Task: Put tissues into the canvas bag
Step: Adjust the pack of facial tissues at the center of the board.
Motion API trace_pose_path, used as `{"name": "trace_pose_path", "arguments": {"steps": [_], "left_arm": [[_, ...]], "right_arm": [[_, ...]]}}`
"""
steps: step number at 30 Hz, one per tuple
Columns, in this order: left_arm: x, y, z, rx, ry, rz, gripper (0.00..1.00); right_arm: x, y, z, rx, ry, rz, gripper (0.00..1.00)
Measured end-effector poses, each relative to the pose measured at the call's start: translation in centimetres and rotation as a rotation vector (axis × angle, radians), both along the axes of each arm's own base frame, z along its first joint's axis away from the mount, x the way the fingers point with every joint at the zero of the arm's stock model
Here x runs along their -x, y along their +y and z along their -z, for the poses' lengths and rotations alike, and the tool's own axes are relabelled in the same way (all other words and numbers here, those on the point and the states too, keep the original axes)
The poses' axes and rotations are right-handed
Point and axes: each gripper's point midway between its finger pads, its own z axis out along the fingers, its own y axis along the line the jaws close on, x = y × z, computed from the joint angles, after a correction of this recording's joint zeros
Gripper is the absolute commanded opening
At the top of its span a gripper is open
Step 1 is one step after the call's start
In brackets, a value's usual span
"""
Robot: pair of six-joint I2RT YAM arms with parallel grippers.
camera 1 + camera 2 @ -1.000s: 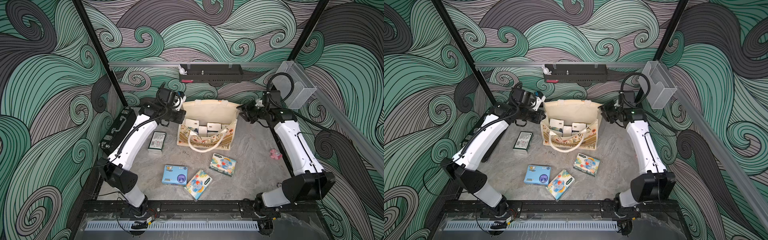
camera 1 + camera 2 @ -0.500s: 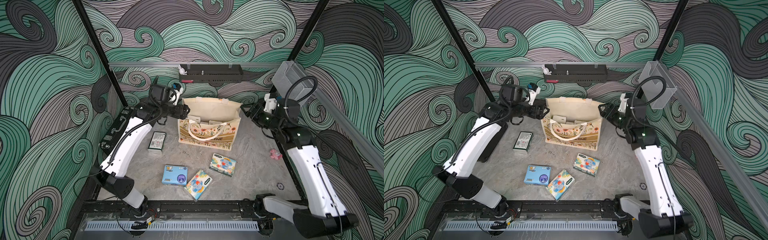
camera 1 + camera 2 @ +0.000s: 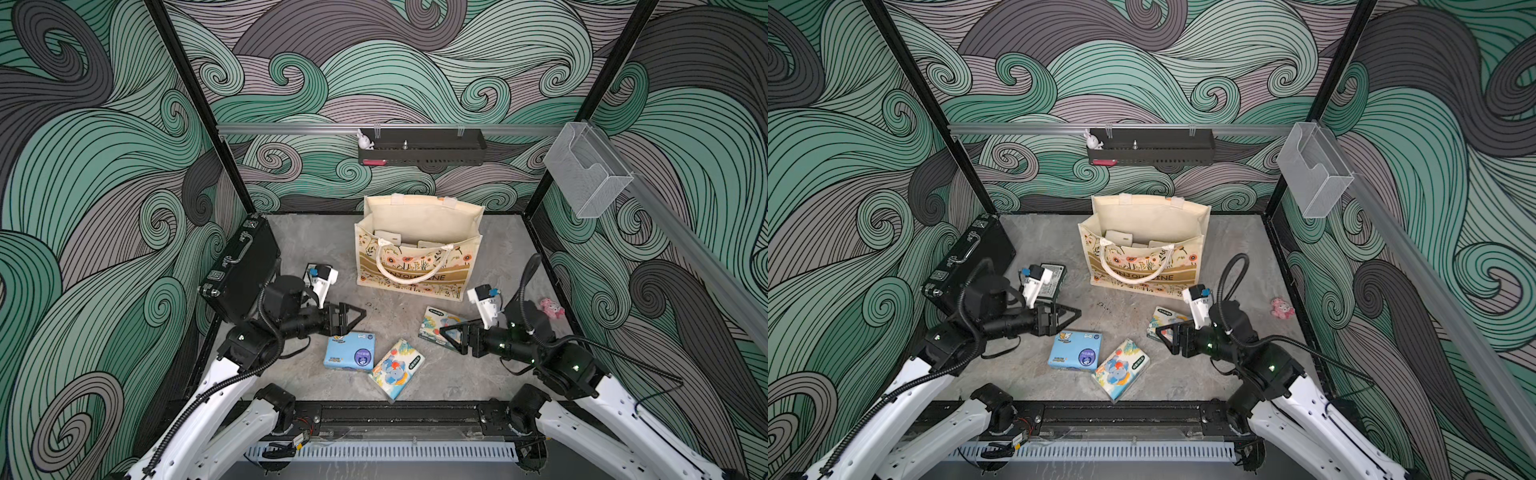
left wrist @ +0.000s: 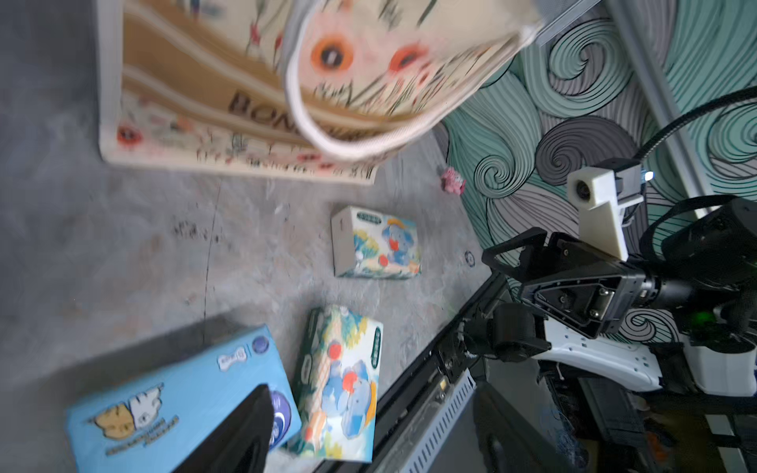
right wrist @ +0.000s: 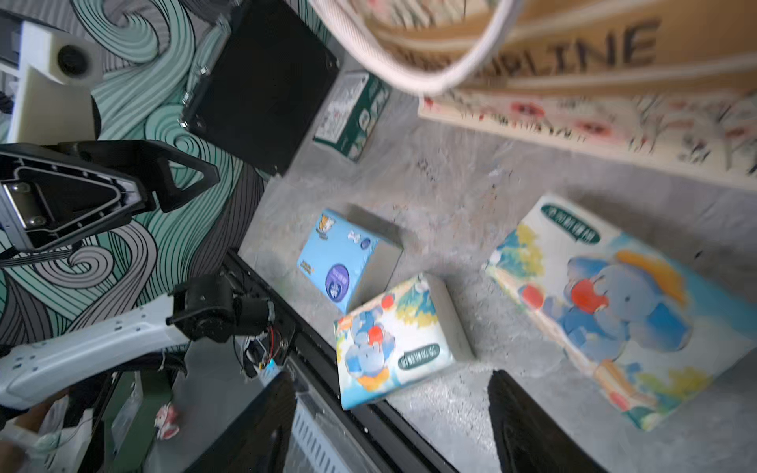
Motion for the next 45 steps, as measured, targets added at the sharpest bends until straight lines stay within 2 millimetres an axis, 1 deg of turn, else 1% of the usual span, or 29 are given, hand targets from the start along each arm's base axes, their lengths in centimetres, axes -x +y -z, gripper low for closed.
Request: {"name": "trace_pose_path", "arguments": {"steps": [1, 3, 4, 5, 7, 10, 12, 17, 21, 23, 26, 28, 30, 34, 36, 38, 40, 42, 45], "left_arm": [[1.1, 0.1, 1.8, 0.01, 0.054, -0.001, 0.78], [3.1, 0.0, 4.3, 0.039, 0.148, -0.003, 0.78], [3.9, -0.1, 5.2, 0.057, 0.186, 0.002, 0.78], [4.5, -0.4, 5.8, 0.071, 0.216, 0.008, 0.77], [6.0, -1.2, 7.8, 0.089, 0.293, 0.035, 0.75], [8.4, -2.3, 11.2, 0.059, 0.389, 0.083, 0.75], [9.5, -2.7, 12.7, 0.039, 0.42, 0.102, 0.73], [9.8, -3.9, 14.7, 0.021, 0.465, 0.09, 0.73], [8.9, -5.0, 15.4, 0.014, 0.466, 0.069, 0.73], [8.3, -5.3, 16.1, -0.006, 0.464, 0.044, 0.73], [7.2, -5.8, 17.1, -0.058, 0.451, 0.019, 0.73], [6.0, -6.6, 17.0, -0.088, 0.422, 0.019, 0.73], [4.0, -7.6, 16.1, -0.099, 0.397, 0.015, 0.73], [-1.8, -9.2, 13.8, -0.092, 0.359, -0.011, 0.71], [-3.6, -10.0, 12.5, -0.081, 0.319, 0.005, 0.71], [-4.3, -10.6, 11.5, -0.079, 0.29, 0.036, 0.72], [-4.3, -10.7, 11.1, -0.086, 0.275, 0.065, 0.72], [-3.9, -10.3, 11.4, -0.108, 0.28, 0.088, 0.72], [-2.9, -9.5, 12.6, -0.151, 0.307, 0.111, 0.72]], "right_arm": [[0.6, 0.3, 1.7, 0.018, 0.028, -0.012, 0.74], [1.1, 0.8, 4.4, 0.044, 0.07, -0.024, 0.75], [1.1, 1.0, 5.6, 0.054, 0.087, -0.023, 0.75], [1.0, 1.1, 6.4, 0.059, 0.099, -0.019, 0.75], [0.7, 1.7, 8.0, 0.068, 0.118, -0.017, 0.76], [0.1, 2.5, 9.8, 0.083, 0.14, -0.021, 0.78], [-0.4, 3.2, 10.5, 0.085, 0.144, -0.025, 0.77], [-1.3, 4.8, 11.7, 0.075, 0.155, -0.04, 0.76], [-1.6, 5.7, 11.8, 0.046, 0.164, -0.046, 0.75], [-1.7, 6.0, 11.6, 0.025, 0.165, -0.048, 0.75], [-1.3, 6.1, 11.3, -0.009, 0.168, -0.049, 0.74], [-0.7, 6.0, 11.1, -0.031, 0.171, -0.052, 0.74], [-0.1, 5.8, 11.1, -0.045, 0.175, -0.056, 0.74], [0.8, 4.7, 11.8, -0.047, 0.188, -0.032, 0.74], [1.3, 4.3, 11.6, -0.059, 0.188, -0.032, 0.74], [1.6, 4.0, 11.1, -0.073, 0.179, -0.031, 0.74], [1.6, 3.7, 10.4, -0.089, 0.158, -0.021, 0.75], [1.5, 3.3, 9.7, -0.105, 0.134, -0.009, 0.78], [1.4, 2.8, 9.1, -0.116, 0.107, 0.012, 0.79]]}}
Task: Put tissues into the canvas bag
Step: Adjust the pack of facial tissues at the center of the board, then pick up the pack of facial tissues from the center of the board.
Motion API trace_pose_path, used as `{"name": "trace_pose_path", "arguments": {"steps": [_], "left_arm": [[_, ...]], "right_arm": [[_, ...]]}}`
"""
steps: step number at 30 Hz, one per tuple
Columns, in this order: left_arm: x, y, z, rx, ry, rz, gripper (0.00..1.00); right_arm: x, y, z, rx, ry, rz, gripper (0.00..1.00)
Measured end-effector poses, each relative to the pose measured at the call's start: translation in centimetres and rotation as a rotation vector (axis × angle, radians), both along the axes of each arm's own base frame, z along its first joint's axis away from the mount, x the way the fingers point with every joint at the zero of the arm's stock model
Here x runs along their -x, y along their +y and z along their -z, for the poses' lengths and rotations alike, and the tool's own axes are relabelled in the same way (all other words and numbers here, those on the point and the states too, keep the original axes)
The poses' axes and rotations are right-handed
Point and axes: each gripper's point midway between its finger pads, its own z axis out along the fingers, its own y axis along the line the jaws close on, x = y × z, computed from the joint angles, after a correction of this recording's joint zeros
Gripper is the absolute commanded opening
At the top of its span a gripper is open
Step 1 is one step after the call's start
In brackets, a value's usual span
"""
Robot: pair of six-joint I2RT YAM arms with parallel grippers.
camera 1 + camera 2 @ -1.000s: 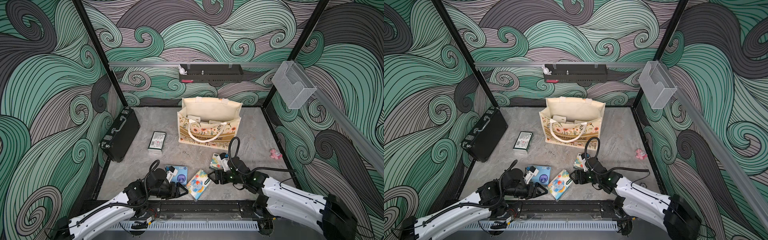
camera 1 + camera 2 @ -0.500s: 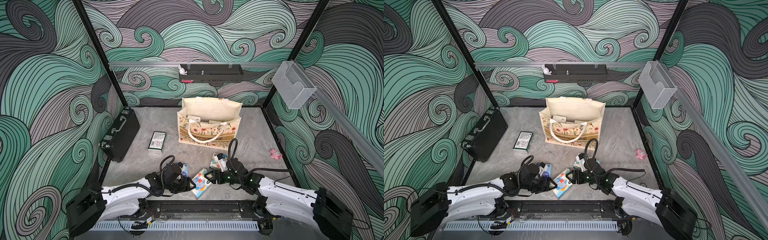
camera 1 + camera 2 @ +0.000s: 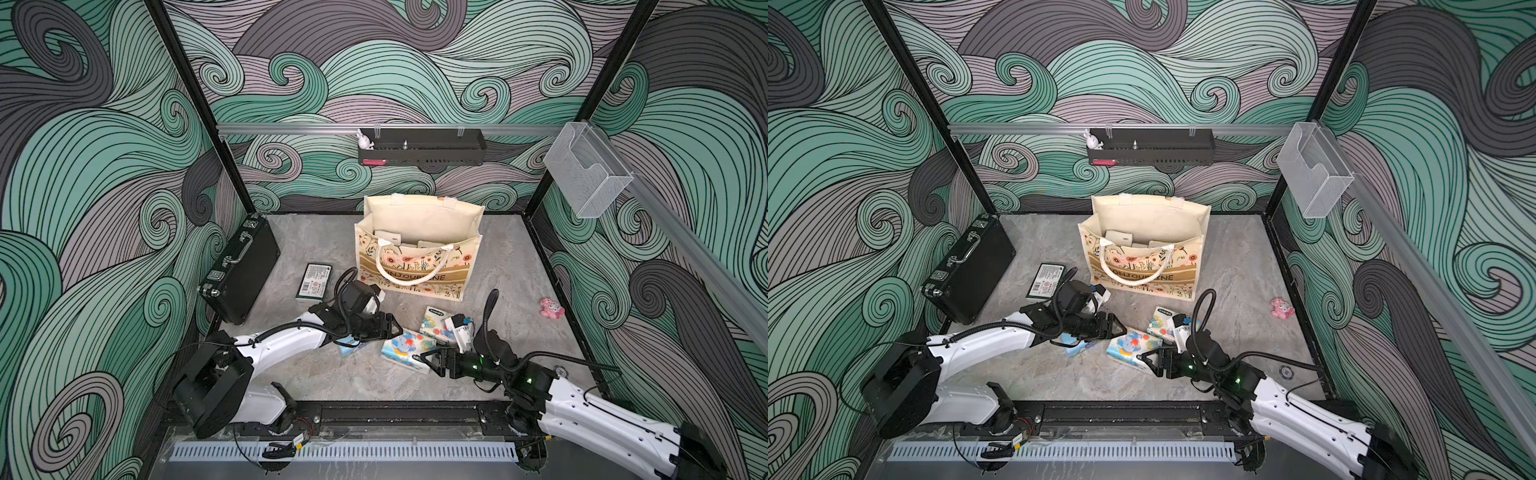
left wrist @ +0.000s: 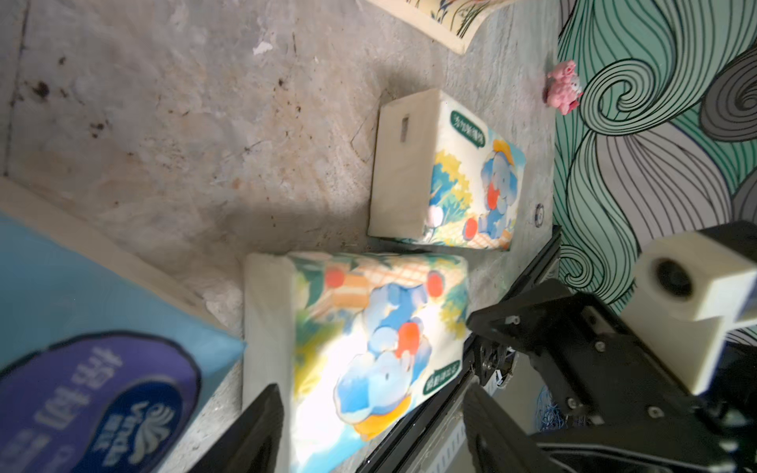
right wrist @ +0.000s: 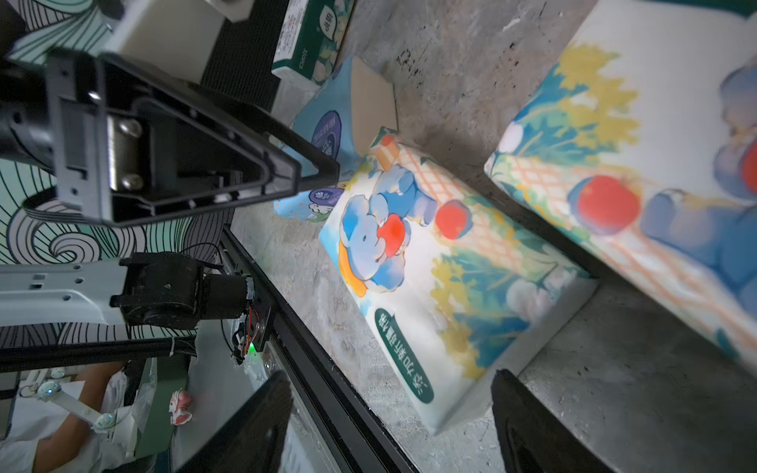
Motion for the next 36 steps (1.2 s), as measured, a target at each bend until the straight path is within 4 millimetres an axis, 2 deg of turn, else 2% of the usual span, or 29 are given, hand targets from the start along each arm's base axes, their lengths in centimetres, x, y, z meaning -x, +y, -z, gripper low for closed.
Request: {"name": "trace_pose_path", "arguments": {"steps": [5, 7, 8, 14, 21, 24, 29, 33, 36], "left_arm": [[2.1, 1.7, 2.5, -0.06, 0.056, 0.026, 0.73], [2.7, 2.0, 3.1, -0.069, 0.077, 0.033, 0.73], [2.9, 2.1, 3.3, -0.068, 0.083, 0.038, 0.72], [2.7, 1.3, 2.9, -0.049, 0.083, 0.072, 0.67], [0.9, -0.5, 1.6, -0.036, 0.036, 0.117, 0.38], [0.7, -0.8, 2.3, -0.048, 0.043, 0.129, 0.34], [1.2, -0.3, 3.9, -0.071, 0.074, 0.133, 0.21], [1.3, -0.3, 4.4, -0.052, 0.067, 0.132, 0.14], [1.3, -0.2, 4.7, -0.04, 0.06, 0.129, 0.13]], "right_arm": [[0.1, -0.8, 1.4, 0.035, 0.02, 0.021, 0.83], [0.2, -1.0, 2.2, 0.051, 0.037, 0.027, 0.88], [0.1, -1.2, 2.5, 0.058, 0.047, 0.033, 0.91], [-0.4, -1.7, 4.5, 0.06, 0.112, 0.089, 0.92], [-1.2, -1.3, 4.8, 0.017, 0.169, 0.114, 0.92], [-1.4, -1.2, 4.8, 0.006, 0.179, 0.119, 0.92], [-1.7, -1.1, 4.6, -0.017, 0.182, 0.128, 0.92], [-1.6, -1.3, 4.9, -0.027, 0.192, 0.137, 0.92], [-1.6, -1.3, 4.8, -0.041, 0.196, 0.143, 0.92]]}}
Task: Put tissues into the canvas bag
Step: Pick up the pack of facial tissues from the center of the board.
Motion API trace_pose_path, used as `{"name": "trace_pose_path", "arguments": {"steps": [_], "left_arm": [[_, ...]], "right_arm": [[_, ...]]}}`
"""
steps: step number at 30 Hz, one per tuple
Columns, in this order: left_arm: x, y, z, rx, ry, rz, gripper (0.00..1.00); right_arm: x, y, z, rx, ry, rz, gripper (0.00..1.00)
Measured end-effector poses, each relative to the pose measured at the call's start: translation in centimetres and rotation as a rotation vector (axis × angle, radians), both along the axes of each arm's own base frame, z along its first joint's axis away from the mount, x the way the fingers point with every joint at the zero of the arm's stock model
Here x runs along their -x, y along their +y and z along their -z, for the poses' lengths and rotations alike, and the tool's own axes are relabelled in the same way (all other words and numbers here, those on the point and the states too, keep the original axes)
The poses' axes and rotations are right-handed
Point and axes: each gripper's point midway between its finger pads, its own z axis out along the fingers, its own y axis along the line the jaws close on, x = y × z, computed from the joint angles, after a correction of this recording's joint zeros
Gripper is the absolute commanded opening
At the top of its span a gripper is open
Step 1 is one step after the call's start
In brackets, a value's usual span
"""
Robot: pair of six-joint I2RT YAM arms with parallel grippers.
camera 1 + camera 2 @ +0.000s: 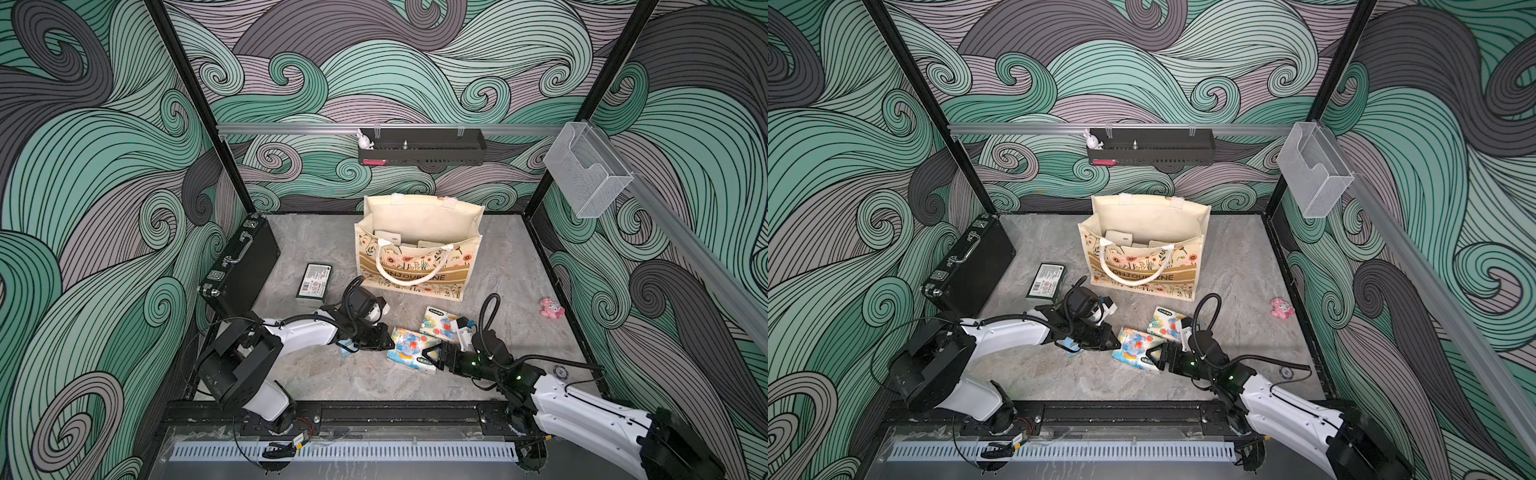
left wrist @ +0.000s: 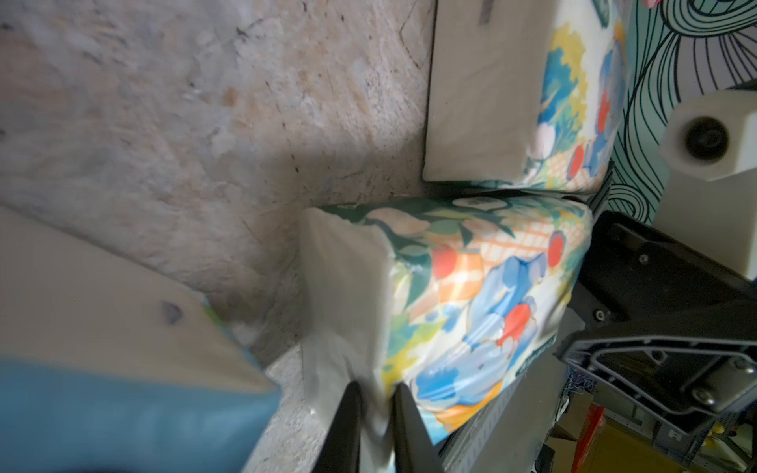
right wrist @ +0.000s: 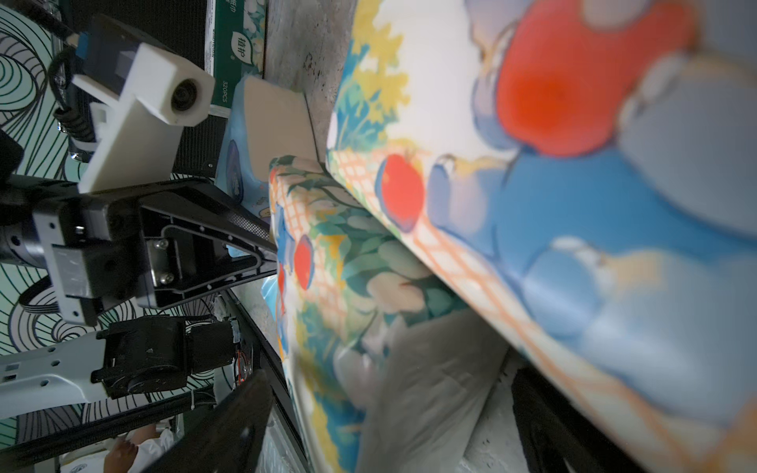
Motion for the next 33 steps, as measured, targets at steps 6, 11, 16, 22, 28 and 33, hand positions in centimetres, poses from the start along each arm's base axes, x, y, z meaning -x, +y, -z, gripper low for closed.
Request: {"name": "trace_pose_path", "arguments": {"steps": [6, 11, 16, 22, 28, 33], "left_arm": [[-0.1, 0.0, 0.2, 0.016, -0.011, -0.002, 0.12], [-0.1, 0.0, 0.2, 0.02, -0.015, -0.001, 0.12], [-0.2, 0.0, 0.3, 0.018, -0.013, -0.004, 0.12], [-0.2, 0.5, 0.0, 0.006, -0.013, -0.015, 0.13], [-0.1, 0.9, -0.2, -0.009, -0.017, -0.024, 0.14], [0.3, 1.2, -0.5, -0.018, -0.004, -0.031, 0.42]], "right_arm": [[-0.1, 0.2, -0.2, -0.019, 0.009, 0.007, 0.9], [-0.3, 0.9, -0.5, -0.051, 0.015, -0.004, 0.87], [-0.6, 1.6, -1.1, -0.09, 0.006, -0.014, 0.81], [-1.0, 2.0, -2.4, -0.131, -0.034, -0.019, 0.69], [-1.0, 2.3, -3.2, -0.167, -0.038, -0.021, 0.59], [-0.8, 2.2, -3.8, -0.171, -0.054, -0.027, 0.4]]}}
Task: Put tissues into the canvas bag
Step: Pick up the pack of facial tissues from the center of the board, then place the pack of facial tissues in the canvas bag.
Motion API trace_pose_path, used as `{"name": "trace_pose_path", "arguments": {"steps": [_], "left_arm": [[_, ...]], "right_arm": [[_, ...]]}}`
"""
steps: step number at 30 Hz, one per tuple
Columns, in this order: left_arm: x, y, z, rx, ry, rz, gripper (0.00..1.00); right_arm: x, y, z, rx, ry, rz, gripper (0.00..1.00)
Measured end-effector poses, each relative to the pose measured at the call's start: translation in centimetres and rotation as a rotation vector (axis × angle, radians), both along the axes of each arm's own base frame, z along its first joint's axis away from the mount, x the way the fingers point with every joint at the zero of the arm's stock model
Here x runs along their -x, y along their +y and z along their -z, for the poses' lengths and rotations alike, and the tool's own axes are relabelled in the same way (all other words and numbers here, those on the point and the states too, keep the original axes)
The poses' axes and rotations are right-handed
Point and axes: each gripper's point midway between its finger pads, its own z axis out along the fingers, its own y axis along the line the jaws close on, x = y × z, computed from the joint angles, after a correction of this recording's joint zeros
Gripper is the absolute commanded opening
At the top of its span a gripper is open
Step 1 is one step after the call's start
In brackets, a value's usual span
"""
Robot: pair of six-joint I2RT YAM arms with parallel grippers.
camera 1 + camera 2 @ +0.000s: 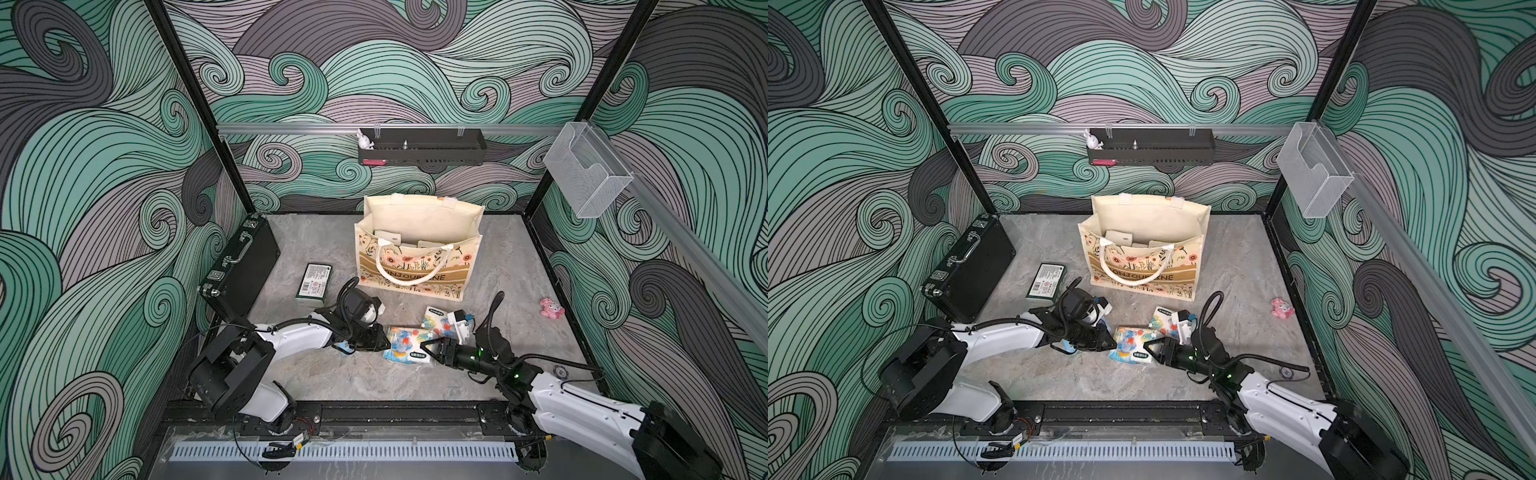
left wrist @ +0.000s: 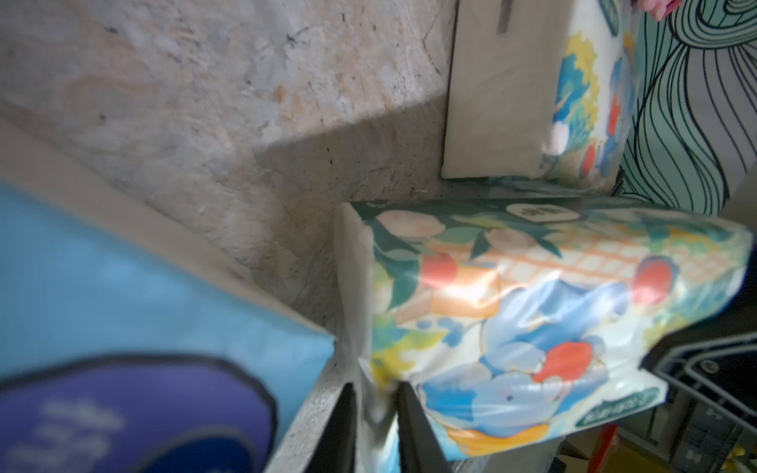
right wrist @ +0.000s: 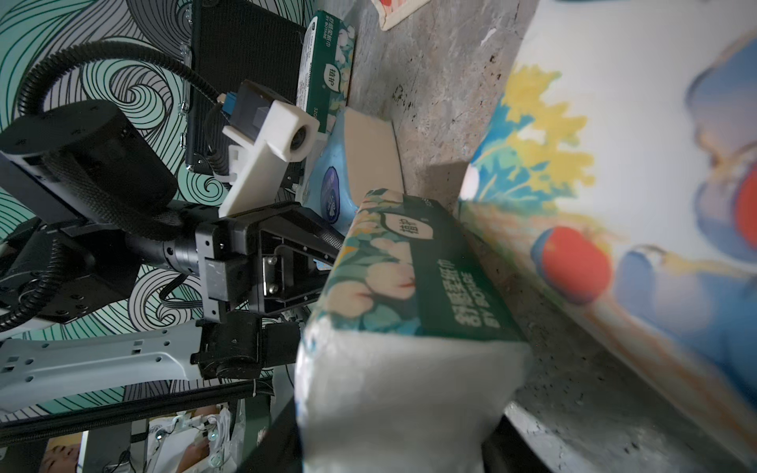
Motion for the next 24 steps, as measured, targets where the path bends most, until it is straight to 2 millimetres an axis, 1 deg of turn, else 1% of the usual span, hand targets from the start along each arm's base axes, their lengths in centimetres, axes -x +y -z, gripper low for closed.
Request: {"name": "trace_pose_path", "arguments": {"steps": [1, 2, 3, 4, 6, 8, 9, 10, 11, 12, 13, 14, 16, 18, 19, 20, 21, 22, 23, 24], "left_arm": [[0.1, 0.1, -0.3, 0.001, 0.003, -0.002, 0.5], [0.3, 0.2, -0.8, 0.006, 0.005, -0.005, 0.55], [0.5, 0.3, -1.4, 0.01, 0.004, -0.005, 0.58], [0.5, 0.2, -2.5, 0.023, -0.004, -0.007, 0.59], [0.1, -0.1, -5.8, 0.058, -0.044, -0.005, 0.62], [-0.5, -0.5, -10.5, 0.108, -0.123, 0.0, 0.62], [-0.8, -0.5, -13.6, 0.142, -0.185, 0.001, 0.62], [-1.0, -0.3, -17.0, 0.179, -0.263, -0.001, 0.63], [-1.0, 0.2, -19.8, 0.207, -0.33, -0.008, 0.67], [-0.7, 0.9, -22.9, 0.241, -0.411, -0.016, 0.7], [-0.3, 2.1, -25.7, 0.265, -0.492, -0.032, 0.7], [0.3, 3.1, -27.7, 0.278, -0.55, -0.045, 0.7], [1.6, 5.6, -31.1, 0.279, -0.661, -0.071, 0.7], [2.6, 7.6, -33.1, 0.263, -0.738, -0.086, 0.7], [3.0, 8.3, -33.4, 0.248, -0.765, -0.088, 0.7], [3.3, 9.0, -33.1, 0.226, -0.784, -0.086, 0.7], [3.5, 9.4, -32.6, 0.207, -0.79, -0.083, 0.7], [3.8, 9.8, -31.7, 0.18, -0.791, -0.076, 0.7], [4.0, 10.2, -30.7, 0.154, -0.787, -0.067, 0.7], [4.1, 10.5, -30.0, 0.136, -0.784, -0.062, 0.7]], "right_arm": [[0.1, -0.1, -0.1, 0.01, -0.008, -0.004, 0.39], [0.1, -0.2, -0.4, 0.019, -0.017, -0.006, 0.39], [0.1, -0.3, -0.7, 0.028, -0.027, -0.009, 0.39], [0.1, -0.4, -1.2, 0.036, -0.043, -0.011, 0.39], [0.0, -0.6, -2.5, 0.048, -0.08, -0.014, 0.4], [0.0, -0.8, -4.3, 0.056, -0.117, -0.019, 0.4], [0.0, -0.8, -5.5, 0.057, -0.14, -0.024, 0.4], [-0.2, -0.8, -7.0, 0.057, -0.164, -0.027, 0.41], [-0.3, -0.8, -8.6, 0.058, -0.186, -0.032, 0.42], [-0.5, -0.7, -10.6, 0.058, -0.214, -0.038, 0.42], [-0.9, -0.7, -12.9, 0.061, -0.245, -0.043, 0.43], [-1.3, -0.5, -15.3, 0.06, -0.275, -0.048, 0.43], [-2.4, -0.2, -21.5, 0.046, -0.366, -0.058, 0.44], [-3.7, 0.0, -27.3, 0.029, -0.453, -0.063, 0.44], [-4.3, 0.1, -30.0, 0.016, -0.5, -0.063, 0.43], [-5.2, 0.1, -32.5, 0.01, -0.54, -0.06, 0.43], [-6.0, 0.1, -34.3, 0.009, -0.569, -0.056, 0.43], [-6.9, 0.1, -36.1, 0.009, -0.599, -0.053, 0.43], [-7.8, 0.2, -37.5, 0.012, -0.622, -0.049, 0.43], [-8.8, 0.4, -38.4, 0.022, -0.635, -0.045, 0.43]]}}
